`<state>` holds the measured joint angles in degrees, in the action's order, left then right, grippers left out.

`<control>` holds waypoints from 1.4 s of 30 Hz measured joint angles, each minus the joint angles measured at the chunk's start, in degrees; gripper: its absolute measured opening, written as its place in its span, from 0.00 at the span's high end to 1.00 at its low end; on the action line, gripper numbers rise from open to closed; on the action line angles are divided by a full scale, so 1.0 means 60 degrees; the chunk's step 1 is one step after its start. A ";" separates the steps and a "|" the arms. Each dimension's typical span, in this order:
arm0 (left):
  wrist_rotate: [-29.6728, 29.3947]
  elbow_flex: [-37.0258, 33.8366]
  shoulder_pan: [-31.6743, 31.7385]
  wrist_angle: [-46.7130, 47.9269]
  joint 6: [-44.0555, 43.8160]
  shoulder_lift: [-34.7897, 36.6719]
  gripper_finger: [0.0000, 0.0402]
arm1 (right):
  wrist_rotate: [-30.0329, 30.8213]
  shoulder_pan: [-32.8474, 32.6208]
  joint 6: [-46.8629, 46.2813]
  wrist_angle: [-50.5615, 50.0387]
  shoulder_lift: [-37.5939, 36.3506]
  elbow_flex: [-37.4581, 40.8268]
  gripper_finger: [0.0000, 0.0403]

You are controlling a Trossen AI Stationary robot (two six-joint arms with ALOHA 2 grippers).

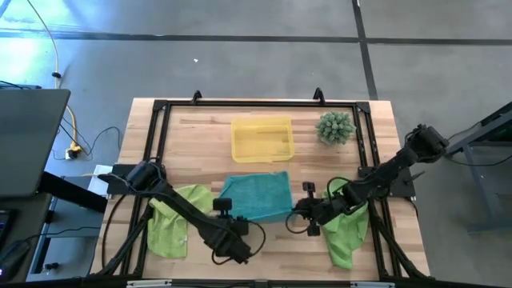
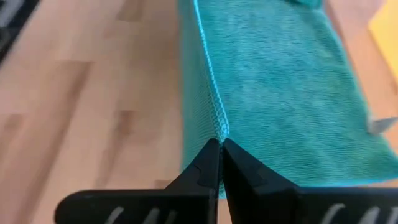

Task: Roll microfiber towels into tight, uniform cylinder then place into a basket
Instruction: Fold the blue microfiber cloth

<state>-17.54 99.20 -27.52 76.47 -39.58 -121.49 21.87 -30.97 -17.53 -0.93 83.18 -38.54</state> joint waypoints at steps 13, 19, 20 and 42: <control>0.3465 0.0428 0.0665 0.0274 0.0977 0.0062 1.00 | -0.2681 0.0662 0.0483 0.0836 0.0157 0.0007 1.00; 0.4000 0.0996 0.0569 0.0056 0.1555 0.0073 1.00 | -0.2872 0.0683 0.1251 0.0979 0.0102 -0.0149 1.00; 0.3767 0.0954 0.0569 0.0080 0.1391 0.0073 1.00 | -0.2716 0.0683 0.1251 0.0950 0.0102 -0.0146 1.00; 0.2031 -0.1191 0.2048 -0.0005 0.1516 0.0069 1.00 | -0.0958 0.1870 0.1036 0.0135 0.0773 -0.0146 1.00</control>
<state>-5.35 92.05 -15.24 76.44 -30.48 -121.08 16.12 -19.76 -11.31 -0.12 87.82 -39.42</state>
